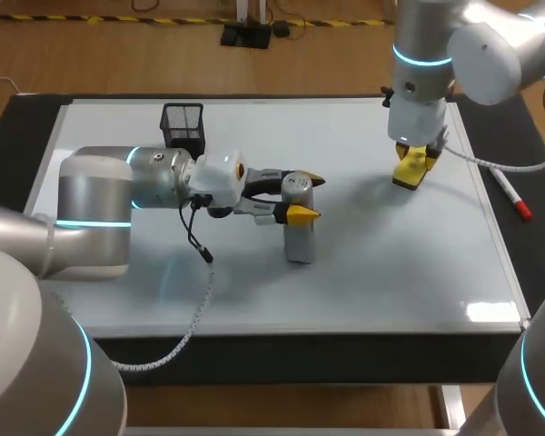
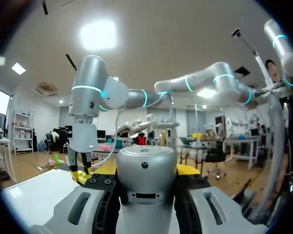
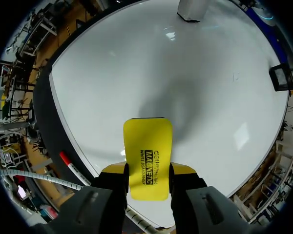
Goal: Pick up the inspection probe, press it on each red-marked spot on the whiteboard one by one, put down the probe, pick up the eraser, and wipe off all the red marks.
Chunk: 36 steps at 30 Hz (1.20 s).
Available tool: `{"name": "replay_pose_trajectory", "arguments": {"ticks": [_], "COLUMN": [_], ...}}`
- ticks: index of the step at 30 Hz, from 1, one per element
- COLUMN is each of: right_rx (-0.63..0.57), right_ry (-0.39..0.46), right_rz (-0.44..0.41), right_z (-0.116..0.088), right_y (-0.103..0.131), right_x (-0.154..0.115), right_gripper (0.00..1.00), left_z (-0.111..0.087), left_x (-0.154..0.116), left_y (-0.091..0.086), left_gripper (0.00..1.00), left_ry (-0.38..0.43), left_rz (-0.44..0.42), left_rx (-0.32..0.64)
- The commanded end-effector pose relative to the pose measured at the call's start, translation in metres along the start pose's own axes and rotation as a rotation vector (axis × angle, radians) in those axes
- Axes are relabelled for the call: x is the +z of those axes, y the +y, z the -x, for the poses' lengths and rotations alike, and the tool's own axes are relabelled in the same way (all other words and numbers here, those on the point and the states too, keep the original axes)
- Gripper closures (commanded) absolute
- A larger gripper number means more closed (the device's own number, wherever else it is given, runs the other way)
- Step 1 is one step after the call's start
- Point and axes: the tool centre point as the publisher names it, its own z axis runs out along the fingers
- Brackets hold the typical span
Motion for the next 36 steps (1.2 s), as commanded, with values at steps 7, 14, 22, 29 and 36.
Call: {"name": "replay_pose_trajectory", "arguments": {"ticks": [7,14,22,29,36], "right_rx": [-0.001,-0.001,-0.001,-0.001,-0.001], "right_ry": [0.002,0.002,0.002,0.002,0.002], "right_rz": [-0.002,-0.002,-0.002,-0.002,-0.002], "right_z": [0.000,0.000,0.000,0.000,0.000], "right_y": [-0.001,-0.001,-0.001,-0.001,-0.001], "right_x": [-0.001,-0.001,-0.001,-0.001,-0.001], "right_gripper": [1.00,1.00,1.00,1.00,1.00], "left_z": [-0.002,0.001,0.006,0.008,0.015], "left_x": [-0.001,-0.015,-0.050,-0.084,-0.124], "left_y": [-0.005,-0.026,-0.051,-0.065,-0.068], "left_gripper": [1.00,1.00,1.00,1.00,1.00], "left_ry": [0.000,-0.007,-0.070,-0.135,-0.218], "left_rz": [0.007,0.038,0.061,0.074,0.103], "left_rx": [0.006,0.047,0.087,0.107,0.112]}}
